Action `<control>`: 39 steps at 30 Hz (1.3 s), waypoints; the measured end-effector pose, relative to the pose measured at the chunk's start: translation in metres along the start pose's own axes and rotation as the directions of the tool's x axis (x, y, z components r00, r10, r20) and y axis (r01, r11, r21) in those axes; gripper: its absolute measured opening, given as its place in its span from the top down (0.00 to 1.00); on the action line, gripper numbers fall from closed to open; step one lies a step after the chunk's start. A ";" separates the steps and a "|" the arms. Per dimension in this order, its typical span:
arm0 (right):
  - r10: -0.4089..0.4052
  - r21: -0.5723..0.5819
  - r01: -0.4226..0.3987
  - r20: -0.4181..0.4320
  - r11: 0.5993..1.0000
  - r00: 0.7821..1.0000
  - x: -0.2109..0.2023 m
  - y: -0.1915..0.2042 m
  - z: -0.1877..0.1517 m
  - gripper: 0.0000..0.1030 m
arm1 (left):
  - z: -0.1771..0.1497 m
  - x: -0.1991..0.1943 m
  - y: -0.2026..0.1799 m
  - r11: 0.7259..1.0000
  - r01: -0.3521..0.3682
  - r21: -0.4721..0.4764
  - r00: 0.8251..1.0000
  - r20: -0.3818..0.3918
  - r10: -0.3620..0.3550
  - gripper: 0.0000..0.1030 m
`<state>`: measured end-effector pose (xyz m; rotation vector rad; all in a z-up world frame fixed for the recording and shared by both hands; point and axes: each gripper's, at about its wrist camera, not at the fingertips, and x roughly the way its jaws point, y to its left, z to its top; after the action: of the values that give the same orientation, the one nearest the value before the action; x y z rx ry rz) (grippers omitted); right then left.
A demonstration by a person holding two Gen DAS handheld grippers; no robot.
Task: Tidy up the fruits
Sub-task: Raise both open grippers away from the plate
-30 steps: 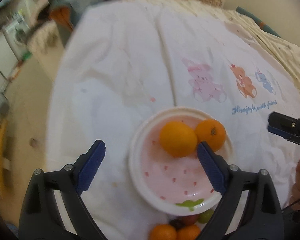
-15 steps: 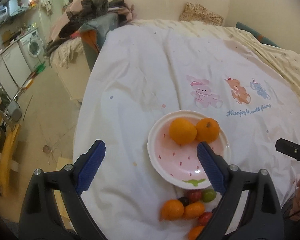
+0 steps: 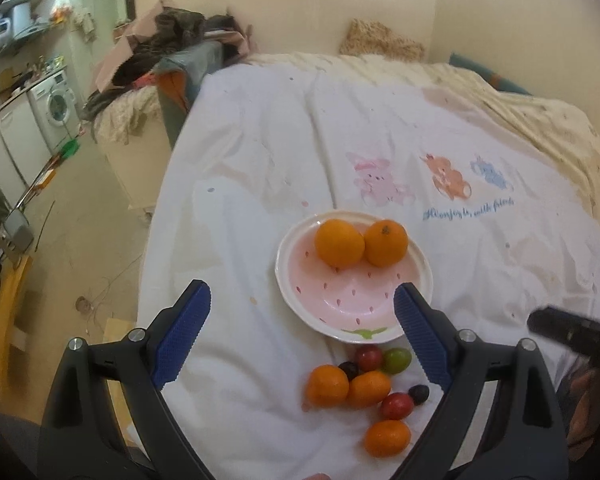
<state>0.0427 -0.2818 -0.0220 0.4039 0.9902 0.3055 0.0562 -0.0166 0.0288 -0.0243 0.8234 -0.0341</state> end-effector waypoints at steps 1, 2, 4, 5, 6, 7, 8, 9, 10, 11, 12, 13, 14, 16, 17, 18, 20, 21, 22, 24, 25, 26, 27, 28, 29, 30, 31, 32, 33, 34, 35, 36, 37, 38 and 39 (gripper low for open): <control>0.000 0.000 0.000 -0.002 1.000 1.000 0.000 0.000 -0.002 0.05 | 0.000 0.000 0.001 1.000 -0.011 -0.002 1.000 0.000 0.011 0.06; 0.000 -0.001 0.000 -0.003 1.000 1.000 0.000 0.001 -0.004 0.05 | 0.000 0.000 0.001 1.000 -0.021 -0.001 1.000 0.001 0.021 0.05; -0.003 -0.001 0.003 -0.005 1.000 1.000 0.000 0.002 -0.006 0.05 | 0.000 0.002 0.002 1.000 -0.015 -0.004 1.000 -0.008 0.015 0.05; -0.002 -0.001 0.002 -0.009 1.000 1.000 0.001 0.002 -0.007 0.05 | 0.001 0.004 0.002 1.000 -0.004 -0.001 1.000 -0.014 0.004 0.05; -0.001 0.002 0.001 -0.012 1.000 1.000 0.001 0.001 -0.007 0.05 | 0.001 0.004 0.002 1.000 -0.007 0.001 1.000 -0.014 0.007 0.05; 0.001 0.006 -0.001 -0.012 1.000 1.000 0.001 0.001 -0.007 0.05 | 0.000 0.004 0.003 1.000 -0.008 0.000 1.000 -0.011 0.008 0.05; 0.000 0.007 0.000 -0.009 1.000 1.000 0.001 0.001 -0.007 0.05 | 0.000 0.005 0.003 1.000 -0.002 0.000 1.000 -0.015 0.002 0.05; -0.002 0.007 0.002 -0.006 1.000 1.000 0.000 0.001 -0.007 0.05 | 0.000 0.005 0.003 1.000 -0.003 -0.002 1.000 -0.021 0.003 0.05; -0.004 0.010 0.004 -0.002 1.000 1.000 0.000 0.000 -0.007 0.05 | 0.000 0.007 0.004 1.000 -0.009 -0.004 1.000 -0.028 0.009 0.05; -0.004 0.014 0.004 0.001 1.000 1.000 -0.001 -0.001 -0.007 0.05 | -0.001 0.009 0.004 1.000 -0.014 -0.014 0.999 -0.041 0.013 0.05; -0.004 0.016 0.004 0.001 1.000 1.000 0.000 -0.002 -0.006 0.05 | -0.002 0.012 0.005 1.000 -0.011 -0.028 0.999 -0.054 0.009 0.05; -0.005 0.019 0.005 0.000 1.000 1.000 0.000 -0.002 -0.006 0.05 | -0.003 0.013 0.006 0.999 -0.005 -0.034 0.998 -0.061 0.003 0.05; -0.007 0.022 0.007 0.000 1.000 1.000 0.000 -0.003 -0.007 0.05 | -0.005 0.015 0.006 0.999 -0.011 -0.035 0.997 -0.072 0.008 0.05; -0.012 0.023 0.012 -0.005 1.000 1.000 0.001 -0.004 -0.006 0.05 | -0.007 0.018 0.001 1.000 -0.016 -0.016 0.996 -0.088 0.014 0.05; -0.019 0.024 0.019 -0.007 1.000 1.000 0.001 -0.005 -0.006 0.05 | -0.009 0.019 -0.001 1.000 0.003 -0.008 0.996 -0.092 -0.003 0.05; -0.023 0.030 0.023 -0.011 0.999 1.000 0.002 -0.006 -0.006 0.05 | -0.011 0.019 -0.004 1.000 0.023 0.004 0.995 -0.096 -0.022 0.05; -0.031 0.047 0.032 -0.019 0.998 0.999 0.004 -0.010 -0.006 0.05 | -0.013 0.018 -0.010 0.999 0.040 0.027 0.995 -0.094 -0.038 0.05; -0.037 0.055 0.038 -0.023 0.998 0.999 0.005 -0.012 -0.006 0.05 | -0.015 0.019 -0.012 0.998 0.051 0.040 0.994 -0.101 -0.047 0.05; -0.044 0.064 0.046 -0.028 0.997 0.999 0.006 -0.015 -0.006 0.05 | -0.016 0.020 -0.015 0.996 0.073 0.044 0.991 -0.116 -0.068 0.05; -0.057 0.074 0.059 -0.038 0.995 0.998 0.008 -0.018 -0.006 0.05 | -0.017 0.022 -0.016 0.991 0.133 0.028 0.982 -0.140 -0.128 0.05; -0.063 0.077 0.066 -0.044 0.995 0.997 0.009 -0.019 -0.006 0.05 | -0.018 0.023 -0.016 0.988 0.152 0.014 0.978 -0.148 -0.149 0.05; -0.067 0.077 0.071 -0.049 0.994 0.997 0.009 -0.020 -0.006 0.05 | -0.018 0.025 -0.017 0.989 0.146 0.008 0.978 -0.153 -0.143 0.05; -0.067 0.077 0.071 -0.050 0.995 0.996 0.010 -0.020 -0.006 0.05 | -0.018 0.027 -0.017 0.990 0.138 0.005 0.978 -0.160 -0.135 0.05; -0.065 0.077 0.069 -0.053 0.995 0.996 0.010 -0.020 -0.006 0.05 | -0.019 0.030 -0.017 0.992 0.126 0.004 0.977 -0.173 -0.124 0.05; -0.064 0.077 0.068 -0.055 0.995 0.996 0.011 -0.020 -0.007 0.05 | -0.019 0.032 -0.016 0.993 0.117 0.003 0.977 -0.181 -0.115 0.05; -0.064 0.079 0.069 -0.059 0.994 0.996 0.012 -0.020 -0.007 0.05 | -0.019 0.034 -0.015 0.995 0.103 0.002 0.977 -0.189 -0.101 0.05; -0.065 0.082 0.070 -0.063 0.994 0.996 0.013 -0.021 -0.007 0.05 | -0.019 0.036 -0.014 0.996 0.091 -0.003 0.977 -0.195 -0.090 0.05; -0.065 0.085 0.070 -0.066 0.994 0.996 0.014 -0.021 -0.007 0.05 | -0.019 0.037 -0.012 0.996 0.084 -0.006 0.976 -0.199 -0.084 0.05; -0.063 0.090 0.069 -0.071 0.994 0.995 0.015 -0.022 -0.007 0.05 | -0.019 0.038 -0.010 0.998 0.068 -0.013 0.977 -0.201 -0.069 0.05; -0.062 0.094 0.070 -0.077 0.993 0.995 0.016 -0.023 -0.007 0.05 | -0.019 0.039 -0.009 0.998 0.054 -0.018 0.979 -0.197 -0.056 0.05; -0.064 0.097 0.072 -0.082 0.993 0.995 0.017 -0.023 -0.008 0.05 | -0.018 0.039 -0.006 0.999 0.031 -0.024 0.981 -0.189 -0.035 0.05; -0.065 0.097 0.073 -0.085 0.993 0.994 0.018 -0.023 -0.008 0.05 | -0.017 0.039 -0.003 0.999 0.015 -0.028 0.982 -0.185 -0.020 0.05; -0.066 0.098 0.075 -0.089 0.992 0.994 0.019 -0.024 -0.008 0.05 | -0.016 0.040 -0.001 0.999 0.005 -0.034 0.983 -0.184 -0.012 0.05; -0.067 0.098 0.076 -0.093 0.992 0.993 0.019 -0.024 -0.008 0.05 | -0.015 0.042 0.002 0.999 0.004 -0.043 0.982 -0.188 -0.012 0.05; -0.067 0.100 0.077 -0.095 0.992 0.993 0.020 -0.025 -0.008 0.05 | -0.015 0.044 0.004 0.999 0.002 -0.051 0.981 -0.196 -0.012 0.05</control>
<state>0.0480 -0.2935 -0.0520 0.4504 1.1112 0.2095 0.0757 -0.0150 -0.0138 -0.0723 1.0216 -0.0223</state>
